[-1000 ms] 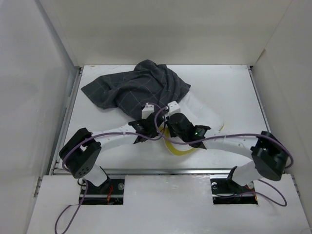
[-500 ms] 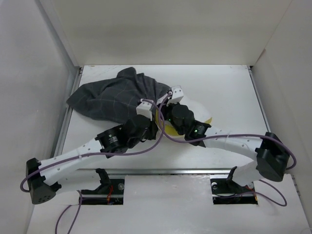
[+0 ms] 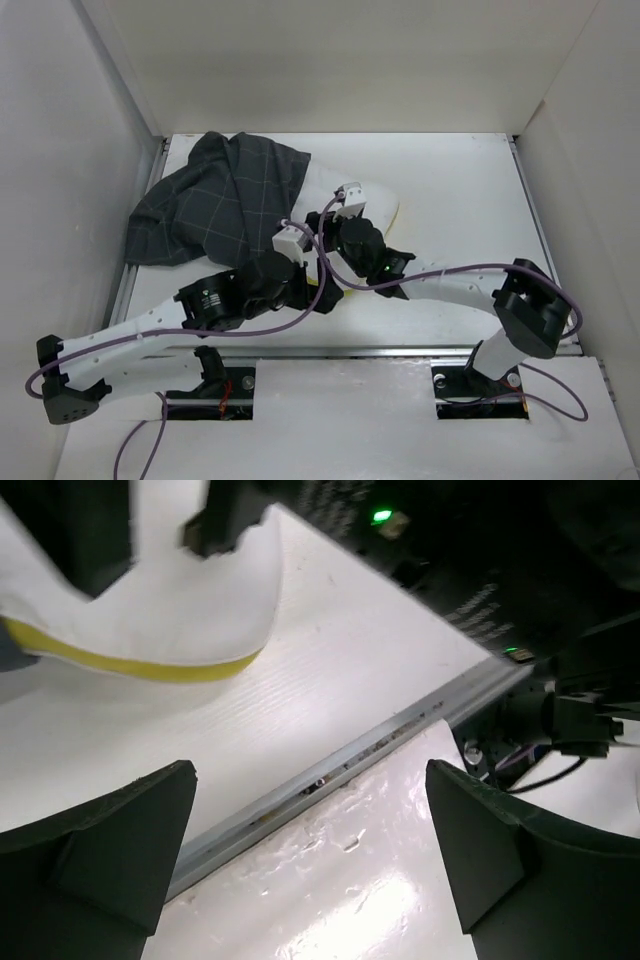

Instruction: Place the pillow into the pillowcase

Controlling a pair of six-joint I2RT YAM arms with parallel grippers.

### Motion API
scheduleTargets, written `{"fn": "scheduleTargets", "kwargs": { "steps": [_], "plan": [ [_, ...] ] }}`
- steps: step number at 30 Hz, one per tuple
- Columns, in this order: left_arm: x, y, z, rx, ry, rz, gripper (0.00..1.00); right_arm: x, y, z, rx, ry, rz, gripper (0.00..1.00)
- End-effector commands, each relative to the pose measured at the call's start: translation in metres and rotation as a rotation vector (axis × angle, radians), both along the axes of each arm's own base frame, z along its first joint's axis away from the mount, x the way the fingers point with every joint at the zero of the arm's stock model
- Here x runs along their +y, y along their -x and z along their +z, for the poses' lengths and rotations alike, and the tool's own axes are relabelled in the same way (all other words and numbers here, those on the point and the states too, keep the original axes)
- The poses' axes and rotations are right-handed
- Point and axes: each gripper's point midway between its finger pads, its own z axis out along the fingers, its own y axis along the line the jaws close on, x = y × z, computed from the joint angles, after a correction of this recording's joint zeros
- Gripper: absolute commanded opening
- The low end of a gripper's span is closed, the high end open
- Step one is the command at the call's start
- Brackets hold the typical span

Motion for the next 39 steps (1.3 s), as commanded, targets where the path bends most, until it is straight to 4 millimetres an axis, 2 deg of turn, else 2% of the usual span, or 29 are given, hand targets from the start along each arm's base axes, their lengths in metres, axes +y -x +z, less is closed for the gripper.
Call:
{"fn": "scheduleTargets", "kwargs": {
  "steps": [1,2,4,6,8,9,10,11,13,14,15,16,17,19,20,21,22,23,26,27,28,29,30,31,32,33,35,37,39],
  "plan": [
    [0.024,-0.013,0.024,-0.028,0.032,0.154,1.00,-0.011,-0.010,0.047,-0.073,-0.057,-0.056,0.99],
    [0.030,-0.018,0.027,-0.018,0.040,0.222,1.00,-0.022,-0.022,0.054,-0.062,-0.020,-0.093,0.99],
    [0.053,-0.037,0.032,-0.055,0.013,0.383,1.00,-0.026,-0.035,0.044,-0.041,0.058,-0.092,0.99],
    [0.079,-0.053,0.035,-0.059,-0.003,0.563,1.00,-0.041,-0.055,0.042,-0.005,0.094,-0.120,0.99],
    [0.092,-0.071,0.028,-0.056,-0.027,0.674,1.00,-0.049,-0.075,0.025,0.049,0.129,-0.115,0.99],
    [0.094,-0.080,0.023,-0.054,-0.034,0.706,1.00,-0.059,-0.097,0.031,0.066,0.105,-0.092,0.99],
    [0.090,-0.085,0.017,-0.033,-0.037,0.693,1.00,-0.064,-0.108,0.005,0.133,0.143,-0.078,0.99],
    [0.098,-0.100,-0.001,-0.018,-0.095,0.716,1.00,-0.070,-0.119,-0.003,0.164,0.144,-0.065,0.99],
    [0.090,-0.125,-0.007,-0.012,-0.058,0.699,1.00,-0.083,-0.142,-0.008,0.211,0.127,-0.041,0.99],
    [0.084,-0.135,-0.021,0.036,-0.073,0.675,1.00,-0.086,-0.150,-0.026,0.236,0.152,-0.035,0.99],
    [0.099,-0.156,-0.028,0.037,-0.078,0.720,1.00,-0.091,-0.156,-0.034,0.244,0.155,-0.047,0.99],
    [0.103,-0.166,-0.036,0.051,-0.090,0.728,1.00,-0.097,-0.169,-0.031,0.226,0.141,-0.068,0.99],
    [0.103,-0.174,-0.041,0.074,-0.089,0.717,1.00,-0.094,-0.174,-0.051,0.242,0.167,-0.054,0.99],
    [0.112,-0.201,-0.056,0.097,-0.117,0.726,1.00,-0.097,-0.188,-0.060,0.252,0.175,-0.050,0.99],
    [0.113,-0.209,-0.062,0.110,-0.125,0.724,1.00,-0.095,-0.185,-0.074,0.274,0.197,-0.021,0.99],
    [0.112,-0.216,-0.080,0.148,-0.155,0.707,1.00,-0.092,-0.183,-0.088,0.300,0.203,-0.003,0.99],
    [0.118,-0.227,-0.080,0.144,-0.158,0.727,1.00,-0.088,-0.181,-0.088,0.304,0.195,0.023,0.98],
    [0.118,-0.231,-0.087,0.156,-0.180,0.702,1.00,-0.083,-0.167,-0.104,0.338,0.186,0.082,0.96],
    [0.107,-0.252,-0.100,0.197,-0.175,0.641,1.00,-0.070,-0.127,-0.105,0.336,0.168,0.175,0.95],
    [0.103,-0.254,-0.102,0.202,-0.179,0.611,1.00,-0.074,-0.098,-0.127,0.377,0.174,0.197,0.95],
    [0.095,-0.259,-0.106,0.207,-0.172,0.576,1.00,-0.070,-0.080,-0.103,0.343,0.139,0.222,0.95],
    [0.083,-0.267,-0.095,0.175,-0.146,0.539,1.00,-0.069,-0.062,-0.102,0.352,0.125,0.233,0.95],
    [0.076,-0.269,-0.092,0.167,-0.143,0.514,1.00,-0.063,-0.021,-0.119,0.397,0.131,0.301,0.95],
    [0.068,-0.271,-0.084,0.143,-0.130,0.490,1.00,-0.058,-0.001,-0.097,0.357,0.109,0.351,0.95],
    [0.052,-0.272,-0.077,0.112,-0.137,0.428,1.00,-0.053,0.020,-0.095,0.375,0.088,0.387,0.95],
    [0.043,-0.273,-0.076,0.101,-0.145,0.403,1.00,-0.042,0.059,-0.105,0.416,0.094,0.481,0.95],
    [0.027,-0.269,-0.070,0.077,-0.158,0.342,1.00,-0.028,0.091,-0.085,0.373,0.073,0.580,0.95],
    [0.009,-0.259,-0.060,0.062,-0.171,0.284,1.00,-0.019,0.122,-0.080,0.362,0.135,0.682,0.95],
    [0.010,-0.254,-0.051,0.025,-0.184,0.291,1.00,-0.018,0.130,-0.064,0.297,0.169,0.758,0.95]
  ]
}}
